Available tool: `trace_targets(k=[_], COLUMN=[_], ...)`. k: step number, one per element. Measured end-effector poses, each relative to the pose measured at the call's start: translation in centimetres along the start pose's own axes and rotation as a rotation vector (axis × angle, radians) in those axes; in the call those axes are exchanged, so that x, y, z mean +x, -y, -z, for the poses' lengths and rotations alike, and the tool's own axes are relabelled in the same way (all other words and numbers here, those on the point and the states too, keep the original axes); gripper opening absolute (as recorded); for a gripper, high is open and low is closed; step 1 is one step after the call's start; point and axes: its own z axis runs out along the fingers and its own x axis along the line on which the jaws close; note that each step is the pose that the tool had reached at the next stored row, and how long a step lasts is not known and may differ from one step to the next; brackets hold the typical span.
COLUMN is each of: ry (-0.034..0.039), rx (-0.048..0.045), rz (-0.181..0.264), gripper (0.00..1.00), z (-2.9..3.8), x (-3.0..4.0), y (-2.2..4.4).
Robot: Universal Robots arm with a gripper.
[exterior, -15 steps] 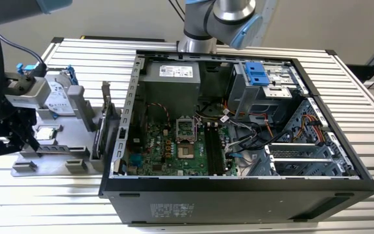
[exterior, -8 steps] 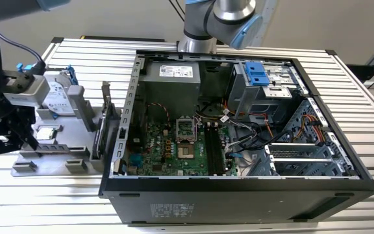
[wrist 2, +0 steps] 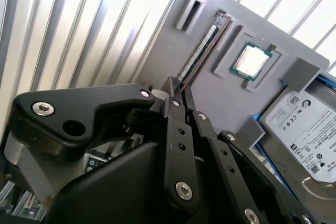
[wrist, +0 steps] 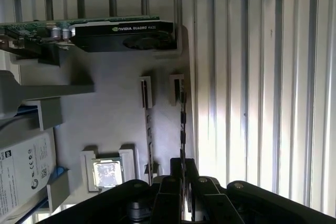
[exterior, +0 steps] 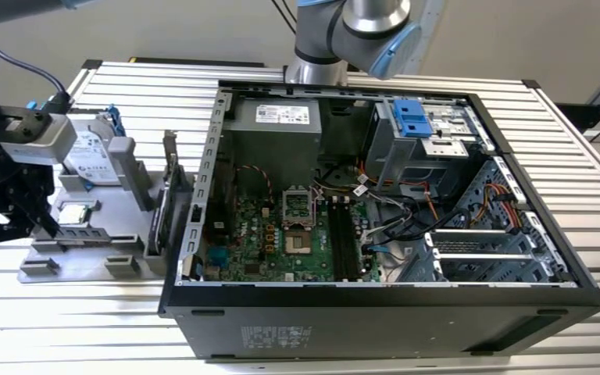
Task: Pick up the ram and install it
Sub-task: 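Pick up the ram and move it above insertion slot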
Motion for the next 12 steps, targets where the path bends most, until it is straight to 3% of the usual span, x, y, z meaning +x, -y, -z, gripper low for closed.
trace_targets(k=[12], ry=[0.0001], rx=[0.0002], rz=[0.0], gripper=[0.0], z=[0.76], x=[0.01], y=[0.01])
